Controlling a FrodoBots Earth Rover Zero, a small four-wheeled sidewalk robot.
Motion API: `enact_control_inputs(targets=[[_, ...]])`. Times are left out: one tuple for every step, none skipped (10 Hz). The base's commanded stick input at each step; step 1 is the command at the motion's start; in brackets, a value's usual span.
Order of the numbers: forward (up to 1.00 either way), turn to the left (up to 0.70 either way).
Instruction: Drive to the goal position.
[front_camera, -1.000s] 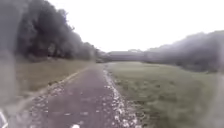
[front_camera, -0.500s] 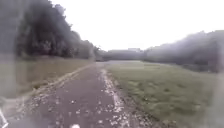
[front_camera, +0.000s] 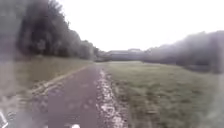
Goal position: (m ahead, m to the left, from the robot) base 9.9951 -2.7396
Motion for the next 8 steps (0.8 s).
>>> enact_control_inputs(targets=[[0.0, 0.0], [0.0, 0.0], [0.0, 0.0], [0.0, 0.0], [0.0, 0.01], [0.0, 0.15], [0.0, 0.29], [0.0, 0.55]])
